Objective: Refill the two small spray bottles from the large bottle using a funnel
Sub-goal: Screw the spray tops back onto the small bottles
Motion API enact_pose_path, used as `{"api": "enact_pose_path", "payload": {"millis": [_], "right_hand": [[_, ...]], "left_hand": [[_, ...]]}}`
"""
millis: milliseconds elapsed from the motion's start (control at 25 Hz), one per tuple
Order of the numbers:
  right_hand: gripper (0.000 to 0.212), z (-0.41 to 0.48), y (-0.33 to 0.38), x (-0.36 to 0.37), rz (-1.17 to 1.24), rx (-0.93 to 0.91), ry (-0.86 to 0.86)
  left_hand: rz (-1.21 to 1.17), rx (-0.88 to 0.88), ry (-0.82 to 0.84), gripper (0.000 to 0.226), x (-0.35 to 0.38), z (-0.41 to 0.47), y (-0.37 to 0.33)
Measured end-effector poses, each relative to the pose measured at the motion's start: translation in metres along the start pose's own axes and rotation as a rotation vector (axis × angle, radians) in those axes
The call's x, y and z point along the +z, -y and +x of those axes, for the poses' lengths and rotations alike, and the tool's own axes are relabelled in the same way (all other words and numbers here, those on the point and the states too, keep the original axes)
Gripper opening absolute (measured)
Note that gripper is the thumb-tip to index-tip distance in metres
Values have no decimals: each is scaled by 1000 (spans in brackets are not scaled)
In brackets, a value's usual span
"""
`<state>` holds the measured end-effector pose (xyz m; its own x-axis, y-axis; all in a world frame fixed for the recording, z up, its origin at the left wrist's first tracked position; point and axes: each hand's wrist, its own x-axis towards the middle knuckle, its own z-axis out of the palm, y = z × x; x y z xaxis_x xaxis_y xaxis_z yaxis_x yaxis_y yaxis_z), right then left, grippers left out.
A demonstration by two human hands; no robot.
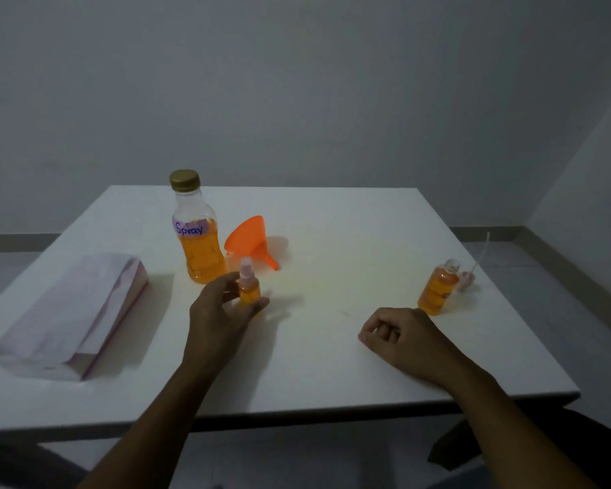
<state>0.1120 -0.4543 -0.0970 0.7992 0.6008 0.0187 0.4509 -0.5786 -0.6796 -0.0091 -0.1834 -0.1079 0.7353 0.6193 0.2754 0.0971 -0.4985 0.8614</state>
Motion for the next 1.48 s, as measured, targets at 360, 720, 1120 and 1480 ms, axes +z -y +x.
{"api": "enact_pose_path", "payload": {"millis": [360,720,1120,1480], "right_hand": [[6,-39,-35,-45,192,89,-191],[47,10,-60,-67,264,490,-811],[28,30,-84,-74,150,395,-699],[26,-4,-14,-87,108,-159,-511]], "left_hand": [[82,649,29,39,27,-2,-83],[-123,286,439,73,184,-22,-106],[-164,239,503,39,226,-17,-105],[-58,333,340,46,110,-9,-73]]}}
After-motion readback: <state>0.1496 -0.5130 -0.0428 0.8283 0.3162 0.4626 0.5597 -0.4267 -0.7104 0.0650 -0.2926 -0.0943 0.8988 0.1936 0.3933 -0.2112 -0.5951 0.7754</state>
